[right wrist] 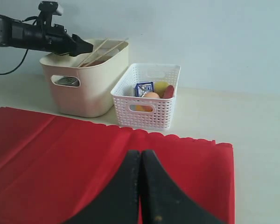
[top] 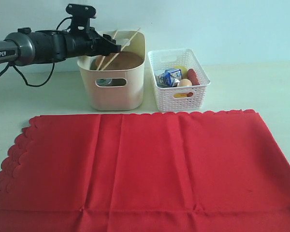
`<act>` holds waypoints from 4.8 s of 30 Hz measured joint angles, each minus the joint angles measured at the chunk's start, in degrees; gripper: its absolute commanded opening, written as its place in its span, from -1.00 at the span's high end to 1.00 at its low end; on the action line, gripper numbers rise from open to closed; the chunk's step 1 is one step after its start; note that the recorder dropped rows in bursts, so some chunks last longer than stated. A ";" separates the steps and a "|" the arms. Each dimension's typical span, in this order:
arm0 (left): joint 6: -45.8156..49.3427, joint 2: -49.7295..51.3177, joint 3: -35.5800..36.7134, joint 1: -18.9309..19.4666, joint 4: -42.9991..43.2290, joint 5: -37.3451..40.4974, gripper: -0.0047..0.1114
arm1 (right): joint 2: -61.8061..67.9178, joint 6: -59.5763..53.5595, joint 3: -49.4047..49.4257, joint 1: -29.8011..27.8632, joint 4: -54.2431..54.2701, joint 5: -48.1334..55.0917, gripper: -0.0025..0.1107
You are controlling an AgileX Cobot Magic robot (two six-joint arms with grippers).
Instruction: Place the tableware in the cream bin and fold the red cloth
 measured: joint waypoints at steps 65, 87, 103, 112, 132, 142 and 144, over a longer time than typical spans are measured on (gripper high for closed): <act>-26.40 -63.64 70.79 0.00 20.73 30.25 0.89 | 0.00 0.00 0.00 0.00 3.39 2.46 0.96; -94.81 -59.41 70.79 1.84 89.13 31.75 0.89 | 0.00 0.00 0.00 0.00 4.15 2.78 0.96; -95.44 -54.79 70.92 12.53 89.37 34.56 -0.16 | 0.00 0.00 0.00 0.00 4.27 2.88 0.96; -95.44 -46.26 70.92 12.65 89.48 33.07 -0.21 | 0.00 0.00 0.00 0.00 4.27 2.99 0.96; -94.85 -41.19 69.78 16.08 88.64 28.63 -0.21 | 0.00 0.00 0.00 0.00 4.27 3.08 0.96; -89.96 -39.12 69.78 16.44 83.54 28.88 -0.21 | 0.00 0.00 0.00 0.00 4.98 3.08 0.96; -89.86 -38.66 69.51 16.44 83.43 29.23 -0.21 | 0.00 0.00 0.00 0.00 4.98 3.08 0.96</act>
